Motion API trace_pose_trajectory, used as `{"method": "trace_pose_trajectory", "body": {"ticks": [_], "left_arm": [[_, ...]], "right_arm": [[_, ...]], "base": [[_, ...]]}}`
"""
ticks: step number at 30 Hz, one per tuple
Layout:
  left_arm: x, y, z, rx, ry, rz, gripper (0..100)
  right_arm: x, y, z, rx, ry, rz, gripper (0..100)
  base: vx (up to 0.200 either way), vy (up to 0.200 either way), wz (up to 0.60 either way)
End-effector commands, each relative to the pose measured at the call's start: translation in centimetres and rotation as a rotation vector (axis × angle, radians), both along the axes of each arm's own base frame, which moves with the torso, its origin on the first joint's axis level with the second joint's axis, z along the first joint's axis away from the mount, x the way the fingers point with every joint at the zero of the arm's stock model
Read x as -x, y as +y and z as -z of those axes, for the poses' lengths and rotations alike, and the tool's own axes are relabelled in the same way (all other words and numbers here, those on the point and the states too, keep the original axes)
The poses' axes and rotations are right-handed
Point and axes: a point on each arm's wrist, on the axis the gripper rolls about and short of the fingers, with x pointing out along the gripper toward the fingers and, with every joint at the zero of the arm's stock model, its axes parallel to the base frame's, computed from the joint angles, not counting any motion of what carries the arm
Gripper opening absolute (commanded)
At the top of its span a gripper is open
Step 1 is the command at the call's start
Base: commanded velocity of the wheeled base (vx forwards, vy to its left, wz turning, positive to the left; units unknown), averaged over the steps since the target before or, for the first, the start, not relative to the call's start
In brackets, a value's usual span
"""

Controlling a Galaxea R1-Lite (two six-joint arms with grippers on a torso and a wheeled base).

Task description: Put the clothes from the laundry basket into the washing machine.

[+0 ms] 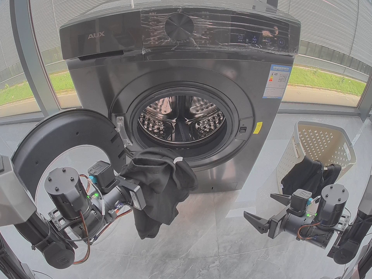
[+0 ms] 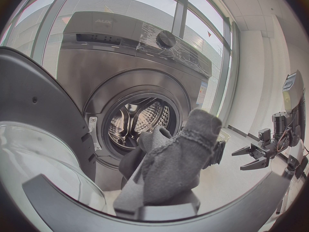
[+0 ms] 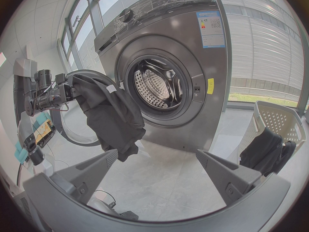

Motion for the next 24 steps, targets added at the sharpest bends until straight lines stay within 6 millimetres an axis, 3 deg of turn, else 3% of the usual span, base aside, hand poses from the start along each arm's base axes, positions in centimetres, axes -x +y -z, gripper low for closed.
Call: {"method": "trace_pose_trajectory", "body": {"ticks": [1, 15, 21, 24], "left_arm": [[-0.2, 1.2, -0.4, 0.012, -0.010, -0.043, 0], [0.2, 1.9, 0.6, -0.012, 0.039, -0.053, 0], [0.0, 1.7, 0.9, -0.021, 0.047, -0.051, 0], [0.1, 1.7, 1.0, -0.022, 0.050, -0.048, 0]], "right_arm": [[-0.3, 0.0, -0.4, -0.014, -0.021, 0.009, 100], [-0.4, 0.0, -0.5, -0.015, -0.022, 0.014, 100], [-0.3, 0.0, -0.4, -0.013, -0.019, 0.011, 100], [-0.3, 0.0, -0.3, -0.012, -0.017, 0.011, 100]], "base": [[0.000, 0.000, 0.00], [0.000, 0.000, 0.00], [0.200, 0.000, 0.00], [0.000, 0.000, 0.00]]}}
